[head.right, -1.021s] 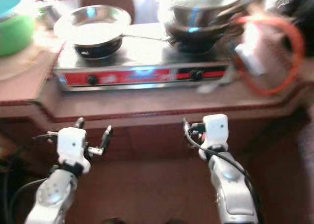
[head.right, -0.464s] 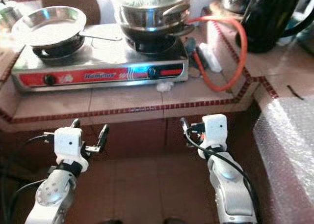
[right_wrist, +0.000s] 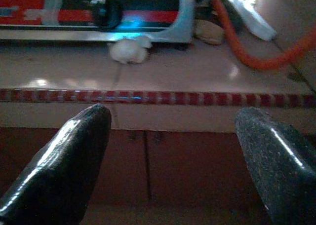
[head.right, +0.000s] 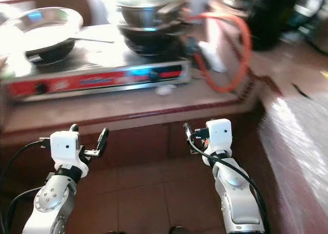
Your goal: Kitchen organization
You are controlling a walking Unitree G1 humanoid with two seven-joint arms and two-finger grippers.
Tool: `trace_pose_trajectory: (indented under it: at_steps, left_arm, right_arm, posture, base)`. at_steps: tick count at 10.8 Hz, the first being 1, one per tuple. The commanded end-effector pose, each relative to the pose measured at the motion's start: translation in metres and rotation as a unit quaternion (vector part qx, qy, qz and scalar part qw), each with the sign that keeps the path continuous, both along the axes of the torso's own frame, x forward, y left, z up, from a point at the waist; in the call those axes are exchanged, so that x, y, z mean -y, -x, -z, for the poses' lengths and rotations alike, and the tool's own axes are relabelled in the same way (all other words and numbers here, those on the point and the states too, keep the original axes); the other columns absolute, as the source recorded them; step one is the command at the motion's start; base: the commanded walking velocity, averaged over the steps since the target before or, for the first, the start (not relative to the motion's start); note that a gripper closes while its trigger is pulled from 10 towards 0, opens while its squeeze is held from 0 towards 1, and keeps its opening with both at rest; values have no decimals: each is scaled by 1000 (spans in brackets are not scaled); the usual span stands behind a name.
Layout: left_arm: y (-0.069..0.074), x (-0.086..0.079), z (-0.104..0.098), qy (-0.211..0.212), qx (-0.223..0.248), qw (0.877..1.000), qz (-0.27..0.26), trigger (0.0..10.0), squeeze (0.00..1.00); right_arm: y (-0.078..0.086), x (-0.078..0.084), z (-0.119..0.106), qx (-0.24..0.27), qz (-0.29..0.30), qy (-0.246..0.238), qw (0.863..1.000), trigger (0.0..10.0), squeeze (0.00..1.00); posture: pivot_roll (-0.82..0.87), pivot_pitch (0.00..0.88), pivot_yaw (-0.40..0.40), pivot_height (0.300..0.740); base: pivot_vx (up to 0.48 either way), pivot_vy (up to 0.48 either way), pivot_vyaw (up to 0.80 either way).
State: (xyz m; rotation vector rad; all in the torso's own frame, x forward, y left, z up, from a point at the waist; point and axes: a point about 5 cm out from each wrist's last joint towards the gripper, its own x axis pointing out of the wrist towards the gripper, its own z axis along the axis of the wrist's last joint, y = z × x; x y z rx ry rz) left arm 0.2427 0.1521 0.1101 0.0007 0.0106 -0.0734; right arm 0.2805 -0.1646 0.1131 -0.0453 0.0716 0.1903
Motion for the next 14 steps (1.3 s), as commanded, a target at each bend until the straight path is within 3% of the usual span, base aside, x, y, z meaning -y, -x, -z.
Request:
trace_pose_trajectory:
  at_steps: [1,14]
  left_arm:
    - [1,-4,-4,0,4,1000,-11,10000,0]
    - [8,-4,-6,-14,8,1000,4,10000,0]
  right_arm:
    - [0,2,-2,-1,6,-1,1000,10000,0]
    - [0,2,-1,-1,5,-1,1000,10000,0]
  posture:
    - [-99,157,29,740]
    - [-90,145,37,740]
  base:
    - [0,0,-788]
    - [0,0,-788]
